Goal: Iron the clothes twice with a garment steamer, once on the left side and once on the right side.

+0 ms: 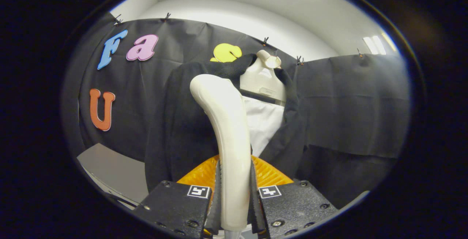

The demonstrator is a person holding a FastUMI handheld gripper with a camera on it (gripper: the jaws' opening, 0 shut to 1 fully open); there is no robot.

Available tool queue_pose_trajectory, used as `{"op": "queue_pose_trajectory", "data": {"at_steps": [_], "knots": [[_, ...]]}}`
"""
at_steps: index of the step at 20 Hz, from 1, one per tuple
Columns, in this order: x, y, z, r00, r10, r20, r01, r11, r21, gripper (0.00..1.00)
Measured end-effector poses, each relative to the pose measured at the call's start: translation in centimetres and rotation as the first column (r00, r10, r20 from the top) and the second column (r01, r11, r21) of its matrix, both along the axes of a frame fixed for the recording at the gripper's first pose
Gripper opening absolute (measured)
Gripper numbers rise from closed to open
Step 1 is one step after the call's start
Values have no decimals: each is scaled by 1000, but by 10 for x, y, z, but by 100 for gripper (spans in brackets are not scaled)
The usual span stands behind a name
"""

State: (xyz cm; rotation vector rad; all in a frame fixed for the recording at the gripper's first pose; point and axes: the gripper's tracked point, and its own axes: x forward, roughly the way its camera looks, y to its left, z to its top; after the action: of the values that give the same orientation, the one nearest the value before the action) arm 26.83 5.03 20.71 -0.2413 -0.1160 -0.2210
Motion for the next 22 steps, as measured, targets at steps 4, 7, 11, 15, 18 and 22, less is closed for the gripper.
{"op": "queue_pose_trajectory", "data": {"at_steps": [4,7,11,15,18,22], "knots": [[0,-7,-24,999,-14,-39,15,1000,7,35],[-1,-10,-40,998,-16,-61,17,1000,14,35],[-1,-14,-58,995,-21,-95,24,999,33,35],[-2,-17,-87,990,-19,-143,30,997,77,35],[-4,-17,-101,986,-16,-166,32,995,93,35],[-3,-17,-127,977,-13,-211,38,993,112,35]]}}
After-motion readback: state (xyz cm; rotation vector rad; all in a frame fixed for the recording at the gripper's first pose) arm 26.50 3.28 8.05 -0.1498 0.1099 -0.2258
